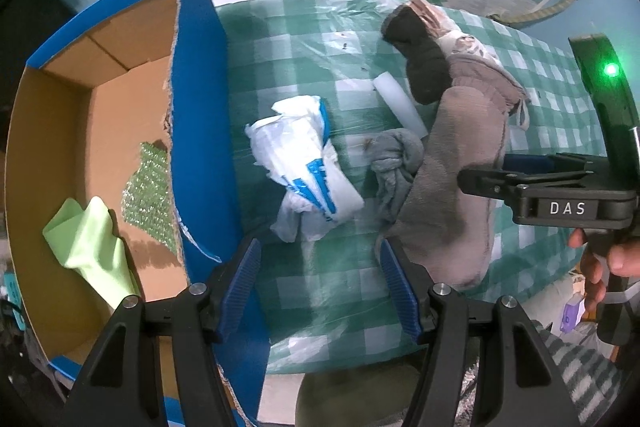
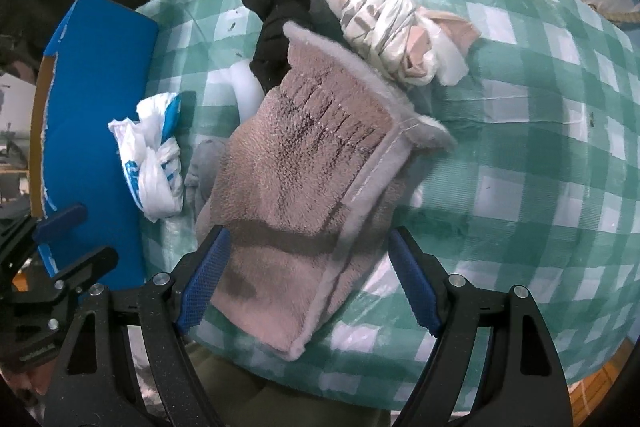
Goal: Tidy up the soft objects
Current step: 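Move the right tool back over the grey fleece mitten, then close the right tool on the grey fleece mitten cuff and lift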
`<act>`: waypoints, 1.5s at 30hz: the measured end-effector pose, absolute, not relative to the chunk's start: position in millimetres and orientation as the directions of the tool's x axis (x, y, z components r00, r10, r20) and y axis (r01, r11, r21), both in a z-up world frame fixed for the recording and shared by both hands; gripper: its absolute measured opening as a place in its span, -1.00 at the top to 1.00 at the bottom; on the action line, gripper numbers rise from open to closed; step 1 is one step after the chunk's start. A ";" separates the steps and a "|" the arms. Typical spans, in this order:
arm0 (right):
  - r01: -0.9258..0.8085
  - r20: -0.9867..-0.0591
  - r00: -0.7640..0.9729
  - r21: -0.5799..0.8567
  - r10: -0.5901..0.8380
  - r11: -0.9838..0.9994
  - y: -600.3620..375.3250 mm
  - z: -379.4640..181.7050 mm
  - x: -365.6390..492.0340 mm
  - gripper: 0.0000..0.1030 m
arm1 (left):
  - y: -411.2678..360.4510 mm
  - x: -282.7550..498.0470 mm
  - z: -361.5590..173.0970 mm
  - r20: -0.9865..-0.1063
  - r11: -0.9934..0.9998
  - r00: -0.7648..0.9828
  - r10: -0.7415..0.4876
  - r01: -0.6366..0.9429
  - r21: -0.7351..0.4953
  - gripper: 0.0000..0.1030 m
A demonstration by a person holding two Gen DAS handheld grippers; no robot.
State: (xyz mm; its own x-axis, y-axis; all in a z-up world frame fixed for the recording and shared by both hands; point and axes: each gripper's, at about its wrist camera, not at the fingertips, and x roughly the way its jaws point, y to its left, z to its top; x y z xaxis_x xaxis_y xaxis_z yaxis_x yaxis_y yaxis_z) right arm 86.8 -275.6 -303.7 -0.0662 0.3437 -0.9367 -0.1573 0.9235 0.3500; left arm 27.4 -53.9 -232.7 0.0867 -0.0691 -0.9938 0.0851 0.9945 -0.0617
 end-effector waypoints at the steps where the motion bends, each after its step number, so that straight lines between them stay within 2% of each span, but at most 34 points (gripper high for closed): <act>1: -0.156 -0.937 -0.070 0.350 0.343 0.923 -274.7 -305.8 86.8 -0.57 | -52.6 26.7 -232.6 -0.994 0.995 0.085 -0.068 0.082 -0.061 -0.25; 5: -0.153 -0.934 -0.077 0.358 0.350 0.921 -274.2 -310.8 85.6 -0.56 | -50.9 26.1 -232.7 -0.995 0.996 0.070 -0.074 0.063 -0.070 -0.25; 6: -0.157 -0.933 -0.077 0.360 0.352 0.920 -272.5 -311.6 85.1 -0.50 | -51.7 26.5 -232.9 -0.995 0.995 0.066 -0.081 0.059 -0.077 -0.25; 8: -0.175 -0.935 -0.071 0.354 0.347 0.919 -271.4 -311.1 83.9 -0.24 | -52.9 27.0 -232.1 -0.993 0.994 0.056 -0.103 0.045 -0.100 -0.26; 10: -0.194 -0.941 -0.061 0.338 0.332 0.921 -271.1 -310.9 81.7 0.35 | -56.3 28.0 -230.4 -0.992 0.993 0.053 -0.117 0.040 -0.115 -0.26; 11: -0.194 -0.941 -0.063 0.339 0.333 0.921 -272.6 -312.4 81.6 0.47 | -57.9 28.9 -229.9 -0.991 0.992 0.054 -0.120 0.041 -0.118 -0.27; 15: -0.178 -0.927 -0.058 0.375 0.370 0.910 -284.2 -311.0 78.5 0.56 | -69.3 33.6 -226.9 -0.990 0.991 0.068 -0.123 0.060 -0.119 -0.39; 23: -0.178 -0.937 -0.014 0.346 0.349 0.921 -310.9 -293.5 70.0 0.56 | -84.3 42.2 -227.5 -0.991 0.991 0.067 -0.115 0.081 -0.110 -0.39; 30: -0.184 -0.965 -0.030 0.260 0.259 0.948 -342.3 -291.8 65.2 0.56 | -97.7 50.2 -236.3 -0.993 0.990 0.049 -0.106 0.104 -0.100 -0.39; 33: -0.156 -0.965 -0.046 0.263 0.259 0.952 -359.3 -296.5 63.0 0.44 | -107.6 57.0 -242.9 -0.995 0.988 0.049 -0.089 0.130 -0.082 -0.39; 36: -0.113 -0.960 -0.036 0.281 0.278 0.953 -373.8 -298.3 62.2 0.41 | -116.0 65.4 -252.1 -0.997 0.985 0.044 -0.066 0.163 -0.058 -0.40; 38: -0.105 -0.957 -0.027 0.288 0.287 0.952 -379.9 -296.6 60.9 0.19 | -120.3 72.4 -262.5 -0.999 0.984 0.028 -0.044 0.176 -0.038 -0.40; 40: -0.109 -0.956 -0.018 0.293 0.293 0.950 -378.1 -293.6 60.2 -0.17 | -122.6 77.6 -269.3 -1.000 0.983 0.019 -0.024 0.184 -0.020 -0.40; 42: -0.113 -0.957 -0.014 0.291 0.291 0.950 -376.9 -291.5 60.0 -0.38 | -125.5 81.8 -272.0 -1.000 0.980 0.020 -0.012 0.198 -0.007 -0.40; 45: -0.093 -0.948 -0.022 0.319 0.318 0.943 -377.1 -290.5 59.0 -0.44 | -131.3 86.5 -274.9 -1.000 0.974 0.018 -0.002 0.228 0.002 -0.40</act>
State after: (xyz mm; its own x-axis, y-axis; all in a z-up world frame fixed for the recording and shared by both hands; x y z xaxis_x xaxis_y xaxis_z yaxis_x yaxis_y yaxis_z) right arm 59.0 -377.1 -290.5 -0.0218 0.3179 -0.9479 -0.0930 0.9433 0.3185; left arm 86.5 -131.3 -274.9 0.0182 -0.0019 -0.9998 0.2277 0.9737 0.0023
